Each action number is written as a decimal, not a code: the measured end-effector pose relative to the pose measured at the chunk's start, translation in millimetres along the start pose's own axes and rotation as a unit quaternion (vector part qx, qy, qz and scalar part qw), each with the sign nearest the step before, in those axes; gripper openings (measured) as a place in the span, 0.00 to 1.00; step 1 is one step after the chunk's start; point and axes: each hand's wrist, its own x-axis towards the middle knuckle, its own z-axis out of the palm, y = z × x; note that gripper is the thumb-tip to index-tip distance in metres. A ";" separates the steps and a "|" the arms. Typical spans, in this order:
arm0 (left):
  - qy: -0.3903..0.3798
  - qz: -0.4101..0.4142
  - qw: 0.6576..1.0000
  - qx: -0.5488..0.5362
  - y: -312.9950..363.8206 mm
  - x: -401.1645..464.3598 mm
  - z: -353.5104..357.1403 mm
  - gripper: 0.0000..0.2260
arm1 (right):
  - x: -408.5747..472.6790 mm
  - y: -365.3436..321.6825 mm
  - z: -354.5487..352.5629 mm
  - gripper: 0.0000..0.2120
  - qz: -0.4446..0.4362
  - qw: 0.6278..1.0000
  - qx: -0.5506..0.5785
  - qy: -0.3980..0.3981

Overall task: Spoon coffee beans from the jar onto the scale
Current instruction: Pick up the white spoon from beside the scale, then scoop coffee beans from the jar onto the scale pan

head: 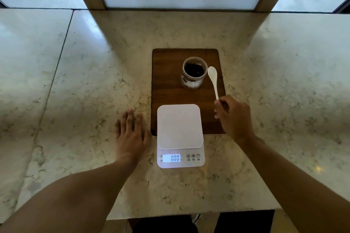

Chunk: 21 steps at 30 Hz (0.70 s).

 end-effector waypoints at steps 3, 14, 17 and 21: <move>-0.003 -0.003 1.000 0.008 -0.3 0.5 -0.7 0.31 | 25.8 -8.9 -0.4 0.10 -0.050 0.998 -0.037 0.024; -0.017 -0.008 1.000 0.009 4.2 0.2 -8.9 0.33 | 85.8 -24.6 -2.3 0.10 -0.084 0.989 -0.115 0.026; -0.018 -0.008 1.000 0.010 3.7 -0.3 -9.3 0.33 | 92.1 -29.4 -1.4 0.10 -0.092 0.984 -0.150 0.012; -0.017 -0.005 1.000 0.012 3.9 -0.4 -8.4 0.33 | 96.9 -34.6 -0.2 0.09 -0.093 0.978 -0.190 0.002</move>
